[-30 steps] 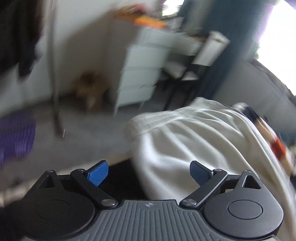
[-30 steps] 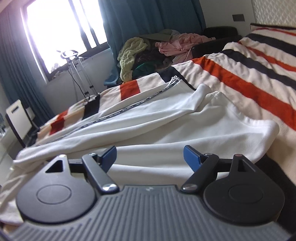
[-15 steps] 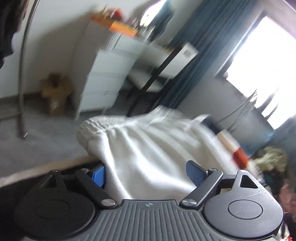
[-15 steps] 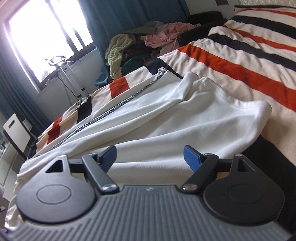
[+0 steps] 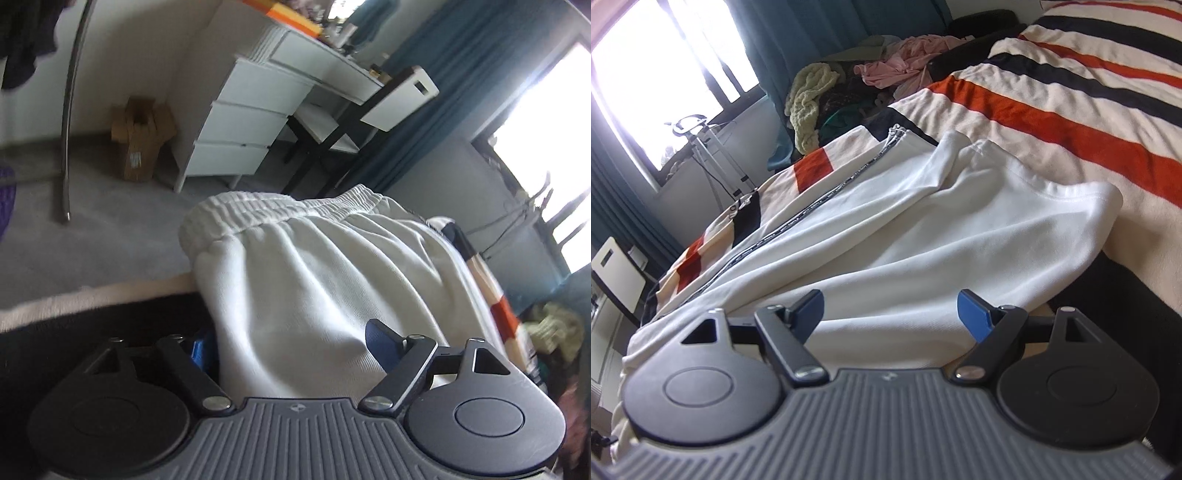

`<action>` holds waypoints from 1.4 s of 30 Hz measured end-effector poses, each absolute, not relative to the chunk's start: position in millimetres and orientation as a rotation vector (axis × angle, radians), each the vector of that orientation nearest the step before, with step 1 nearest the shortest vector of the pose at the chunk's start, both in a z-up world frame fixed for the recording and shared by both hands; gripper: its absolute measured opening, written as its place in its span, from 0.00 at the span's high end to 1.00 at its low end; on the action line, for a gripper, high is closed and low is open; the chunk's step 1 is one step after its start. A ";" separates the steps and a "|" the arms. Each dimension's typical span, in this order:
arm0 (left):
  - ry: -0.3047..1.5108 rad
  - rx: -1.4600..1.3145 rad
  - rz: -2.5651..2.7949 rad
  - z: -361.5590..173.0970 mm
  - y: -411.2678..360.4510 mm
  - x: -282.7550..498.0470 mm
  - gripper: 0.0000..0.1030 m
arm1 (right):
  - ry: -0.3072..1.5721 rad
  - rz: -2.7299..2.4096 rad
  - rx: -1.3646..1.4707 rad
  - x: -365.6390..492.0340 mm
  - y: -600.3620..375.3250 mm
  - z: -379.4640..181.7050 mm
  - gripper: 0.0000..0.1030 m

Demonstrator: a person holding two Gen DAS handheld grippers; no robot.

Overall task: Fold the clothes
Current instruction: 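Grasp the ribbed cuff of the sweatpants with the left gripper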

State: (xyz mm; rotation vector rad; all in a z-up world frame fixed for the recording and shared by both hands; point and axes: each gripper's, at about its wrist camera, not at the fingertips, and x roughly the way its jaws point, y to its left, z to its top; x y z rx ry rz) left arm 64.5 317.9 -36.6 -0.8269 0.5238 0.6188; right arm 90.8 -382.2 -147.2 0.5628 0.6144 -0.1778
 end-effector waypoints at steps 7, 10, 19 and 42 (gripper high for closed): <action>0.496 -0.727 0.598 -34.6 310.6 75.7 0.63 | 0.608 -0.189 0.582 90.0 -386.6 -148.9 0.22; 0.486 -0.712 0.589 -34.8 310.1 77.8 0.74 | 0.609 -0.198 0.587 90.1 -388.0 -149.2 0.22; 0.546 -0.898 0.558 -51.9 330.7 71.7 0.53 | 0.604 -0.207 0.606 89.8 -391.0 -148.7 0.22; 0.480 -0.837 0.569 -45.2 328.1 79.1 0.91 | 0.686 -0.294 0.854 87.8 -421.6 -178.4 0.22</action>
